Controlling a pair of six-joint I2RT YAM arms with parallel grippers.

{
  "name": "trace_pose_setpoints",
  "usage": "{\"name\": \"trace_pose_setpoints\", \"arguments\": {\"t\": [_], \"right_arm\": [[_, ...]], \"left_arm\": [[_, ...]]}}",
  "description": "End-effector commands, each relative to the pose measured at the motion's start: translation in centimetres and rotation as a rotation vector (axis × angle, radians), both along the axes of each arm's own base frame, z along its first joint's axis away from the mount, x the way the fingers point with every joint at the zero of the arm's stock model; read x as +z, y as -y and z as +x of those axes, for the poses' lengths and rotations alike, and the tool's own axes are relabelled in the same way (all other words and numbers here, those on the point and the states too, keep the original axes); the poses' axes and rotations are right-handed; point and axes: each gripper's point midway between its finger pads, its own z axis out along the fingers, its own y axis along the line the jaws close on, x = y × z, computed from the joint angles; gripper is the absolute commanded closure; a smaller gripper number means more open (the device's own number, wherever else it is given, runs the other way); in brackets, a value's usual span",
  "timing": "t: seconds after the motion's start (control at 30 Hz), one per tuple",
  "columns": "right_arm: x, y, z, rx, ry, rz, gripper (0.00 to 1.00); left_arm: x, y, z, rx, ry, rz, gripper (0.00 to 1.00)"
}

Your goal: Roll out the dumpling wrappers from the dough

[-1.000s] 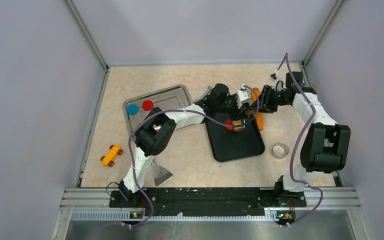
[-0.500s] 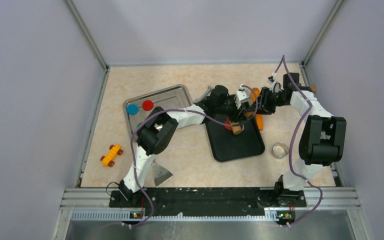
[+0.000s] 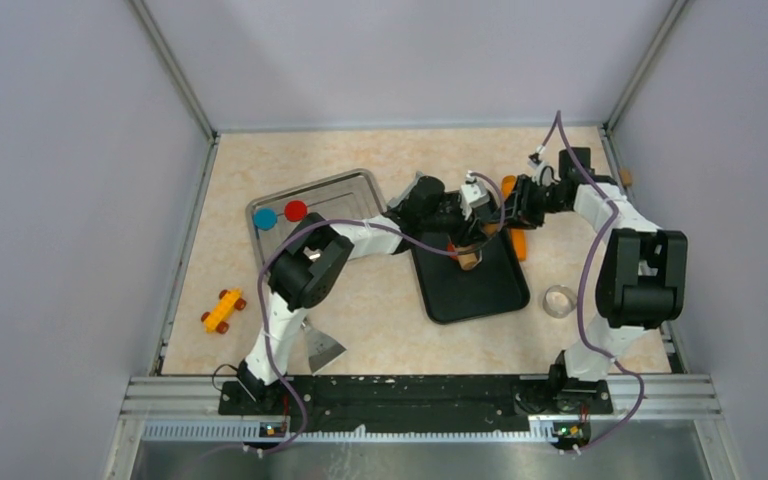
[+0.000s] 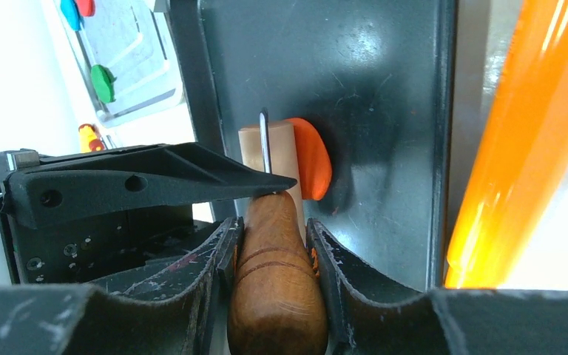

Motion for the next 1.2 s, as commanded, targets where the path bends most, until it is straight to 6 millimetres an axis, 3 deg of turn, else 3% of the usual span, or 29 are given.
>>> {"name": "trace_pose_setpoints", "arguments": {"t": [0.0, 0.2, 0.37, 0.43, 0.53, 0.6, 0.7, 0.77, 0.93, 1.17], "right_arm": [[-3.6, 0.1, -0.7, 0.026, -0.027, -0.105, 1.00], [-4.7, 0.2, -0.9, 0.028, -0.020, -0.117, 1.00], [-4.4, -1.6, -0.8, 0.063, 0.009, -0.070, 1.00], [-2.1, -2.7, -0.2, 0.088, 0.054, 0.007, 1.00], [3.7, -4.4, 0.4, 0.148, 0.153, 0.128, 1.00], [7.0, -4.5, 0.7, 0.171, 0.219, 0.154, 1.00], [9.1, -3.9, 0.8, 0.193, 0.283, 0.142, 1.00], [8.6, -2.7, 1.1, 0.204, 0.309, 0.110, 1.00], [5.9, -1.2, 1.6, 0.226, 0.283, 0.060, 1.00], [2.6, -0.5, 0.7, 0.264, 0.268, 0.002, 1.00]], "left_arm": [[-2.7, -2.6, -0.6, 0.026, -0.084, 0.081, 1.00], [-3.7, -4.0, -0.8, 0.040, -0.095, 0.112, 1.00], [-3.0, -4.9, -0.7, 0.050, -0.086, 0.121, 1.00], [-1.0, -5.1, -0.3, 0.057, -0.045, 0.112, 1.00], [4.0, -5.0, -0.4, 0.023, 0.051, 0.061, 1.00], [7.2, -4.6, -0.4, 0.008, 0.095, 0.016, 1.00], [9.2, -3.3, -0.1, 0.002, 0.106, -0.025, 1.00], [9.6, -2.0, 0.4, 0.001, 0.121, -0.046, 1.00], [7.8, 0.4, 1.1, 0.007, 0.085, -0.052, 1.00], [4.6, 0.4, 1.3, 0.039, 0.042, -0.017, 1.00]]}}
